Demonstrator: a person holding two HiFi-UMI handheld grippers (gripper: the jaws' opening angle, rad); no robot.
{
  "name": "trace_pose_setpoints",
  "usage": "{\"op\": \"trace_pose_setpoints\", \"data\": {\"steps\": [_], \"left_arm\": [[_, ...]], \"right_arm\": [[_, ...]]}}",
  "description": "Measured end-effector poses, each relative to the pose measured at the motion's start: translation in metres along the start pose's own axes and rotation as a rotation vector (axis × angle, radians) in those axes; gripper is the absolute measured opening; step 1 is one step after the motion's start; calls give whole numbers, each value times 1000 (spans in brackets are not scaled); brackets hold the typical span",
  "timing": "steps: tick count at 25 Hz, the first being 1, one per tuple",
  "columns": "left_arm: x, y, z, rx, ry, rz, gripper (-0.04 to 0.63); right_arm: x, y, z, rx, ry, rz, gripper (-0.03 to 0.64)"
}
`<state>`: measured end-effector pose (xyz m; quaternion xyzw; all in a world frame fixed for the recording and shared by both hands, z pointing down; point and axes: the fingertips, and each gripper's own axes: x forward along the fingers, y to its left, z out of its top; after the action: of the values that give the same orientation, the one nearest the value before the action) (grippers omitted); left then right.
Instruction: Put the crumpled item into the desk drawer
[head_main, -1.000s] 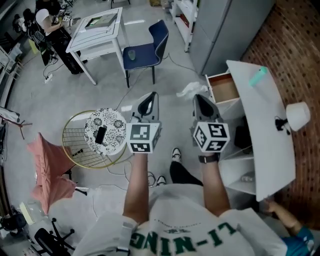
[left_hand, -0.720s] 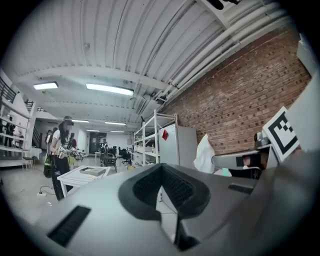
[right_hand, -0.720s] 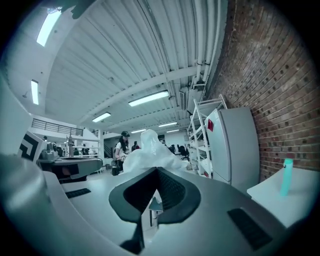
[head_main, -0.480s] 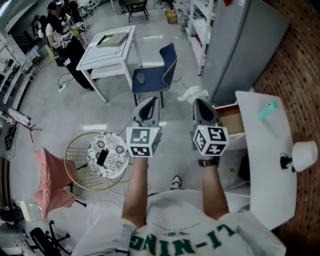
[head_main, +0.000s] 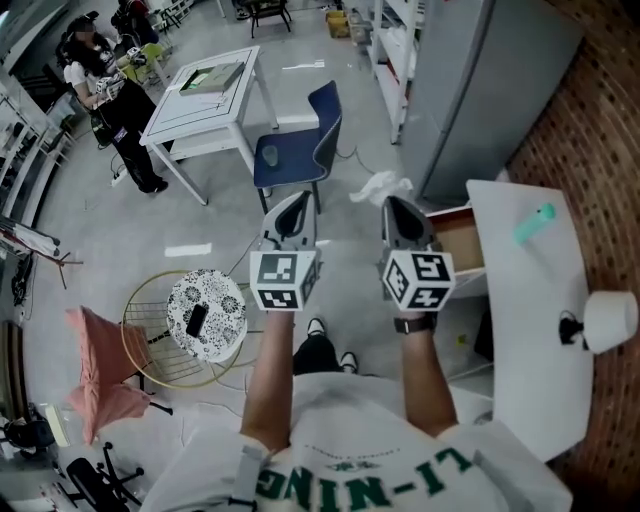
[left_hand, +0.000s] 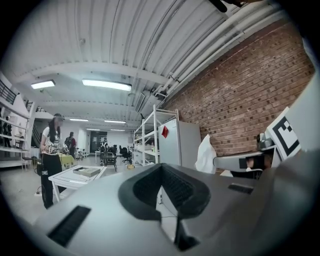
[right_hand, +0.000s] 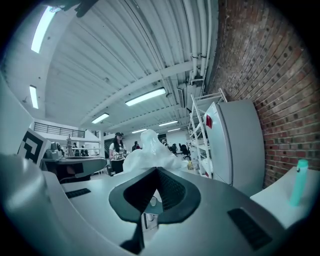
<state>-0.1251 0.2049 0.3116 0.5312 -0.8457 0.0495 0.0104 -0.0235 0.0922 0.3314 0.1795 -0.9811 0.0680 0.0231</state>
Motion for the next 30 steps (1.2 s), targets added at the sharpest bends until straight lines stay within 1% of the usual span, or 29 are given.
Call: {"op": "trace_pose_setpoints", "data": {"steps": [6,10,13,17,22,26,30], "left_arm": [[45,-14,-1,6,6,-50,-3],[87,-15,-5,-1,1,-97,-3],[127,-17,-2,0,-5,-160,-3],[183,-13,18,18,-26,-230,-3],[248,-21,39,27,-61,-341,-3],[288,-27,42,29,-67,-429,-3],[322,-43,34,9,-43,-524,-3]], "right_arm": [[15,-40,-2,10,7,-60,2],[38,-69,-3,1,14,-112,2],[59,-91,5,-6,4,-167,2],[95,-116,24,-23,-8,-223,2],[129,-153,46,-25,-34,-323,2],[146,-176,45,-14,-32,-399,2],[156,-201,36,-2,-22,-480,2]]}}
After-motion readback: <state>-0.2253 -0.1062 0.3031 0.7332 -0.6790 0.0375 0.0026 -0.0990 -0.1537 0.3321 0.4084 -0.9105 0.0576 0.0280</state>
